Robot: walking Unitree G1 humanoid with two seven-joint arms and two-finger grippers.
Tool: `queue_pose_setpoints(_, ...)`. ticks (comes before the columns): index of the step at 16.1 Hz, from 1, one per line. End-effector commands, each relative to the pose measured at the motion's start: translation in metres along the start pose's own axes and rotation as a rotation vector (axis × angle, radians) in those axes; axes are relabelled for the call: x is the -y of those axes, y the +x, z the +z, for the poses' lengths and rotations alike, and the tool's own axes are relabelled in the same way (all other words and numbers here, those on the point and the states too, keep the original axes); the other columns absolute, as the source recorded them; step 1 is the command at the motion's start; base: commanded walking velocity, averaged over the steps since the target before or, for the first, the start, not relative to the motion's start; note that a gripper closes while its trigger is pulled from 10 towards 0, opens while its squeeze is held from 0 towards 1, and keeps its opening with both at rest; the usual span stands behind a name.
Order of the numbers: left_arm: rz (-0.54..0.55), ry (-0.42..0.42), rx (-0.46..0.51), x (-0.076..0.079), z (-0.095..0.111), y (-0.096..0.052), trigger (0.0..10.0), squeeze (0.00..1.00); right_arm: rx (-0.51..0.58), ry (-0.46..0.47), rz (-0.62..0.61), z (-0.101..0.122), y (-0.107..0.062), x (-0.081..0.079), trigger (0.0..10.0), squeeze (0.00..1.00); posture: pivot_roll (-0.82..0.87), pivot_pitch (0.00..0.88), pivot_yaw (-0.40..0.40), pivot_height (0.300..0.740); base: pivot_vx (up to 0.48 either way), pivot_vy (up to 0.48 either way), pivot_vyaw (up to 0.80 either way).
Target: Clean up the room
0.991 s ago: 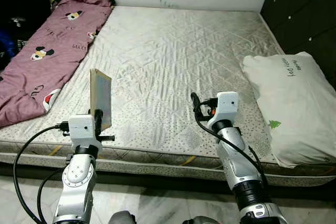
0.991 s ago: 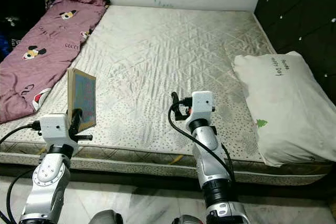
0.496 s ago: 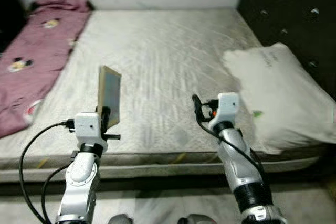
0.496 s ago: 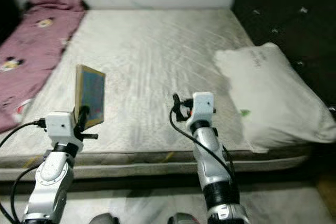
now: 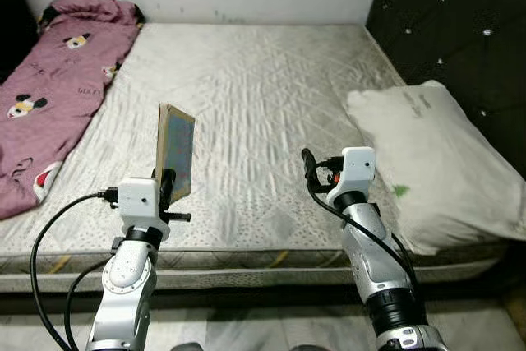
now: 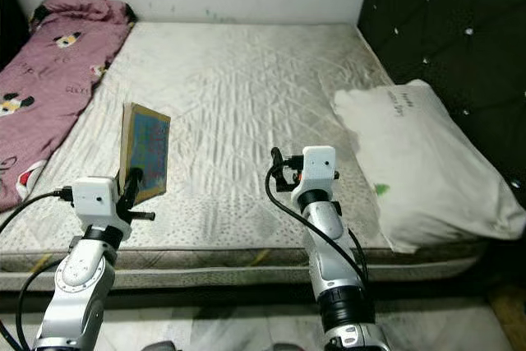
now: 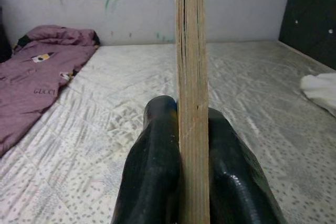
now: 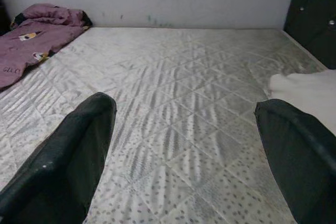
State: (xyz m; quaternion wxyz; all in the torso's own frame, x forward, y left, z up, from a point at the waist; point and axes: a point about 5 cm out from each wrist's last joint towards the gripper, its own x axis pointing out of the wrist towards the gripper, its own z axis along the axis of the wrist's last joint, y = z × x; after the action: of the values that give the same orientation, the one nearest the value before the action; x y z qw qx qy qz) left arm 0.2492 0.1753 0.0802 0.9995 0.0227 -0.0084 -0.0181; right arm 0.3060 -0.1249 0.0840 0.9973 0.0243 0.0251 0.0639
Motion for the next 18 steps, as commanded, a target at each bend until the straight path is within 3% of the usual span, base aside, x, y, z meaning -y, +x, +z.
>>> queue_pose_setpoints(1,-0.001,0.003,0.046,-0.0028,0.0108,0.0017,10.0,0.00,0.005,-0.008,0.005,0.0028,0.0002,-0.0001,10.0,0.00,-0.06,0.019,-0.006,0.740,0.307,0.000,0.00)
queue_pose_setpoints(5,0.006,0.006,0.041,-0.0028,0.0108,0.0034,10.0,0.00,0.004,-0.011,0.006,0.0037,0.0016,-0.0001,10.0,0.00,-0.06,0.013,-0.007,0.740,0.308,0.000,0.00)
queue_pose_setpoints(11,0.030,0.043,0.019,-0.0045,0.0083,0.0059,10.0,0.00,0.004,-0.014,0.006,0.0035,0.0029,0.0000,10.0,0.00,-0.06,0.007,-0.008,0.740,0.000,0.000,0.00)
queue_pose_setpoints(14,0.027,0.046,0.014,-0.0039,0.0079,0.0066,10.0,0.00,0.002,-0.012,0.000,0.0035,0.0035,0.0021,10.0,0.00,-0.06,0.004,-0.007,0.740,0.000,0.000,-0.80)
queue_pose_setpoints(18,0.023,0.039,0.013,-0.0026,0.0079,0.0069,10.0,0.00,0.002,-0.016,0.005,0.0034,0.0032,0.0019,10.0,0.00,-0.06,0.003,-0.009,0.740,0.000,-0.351,-0.45)
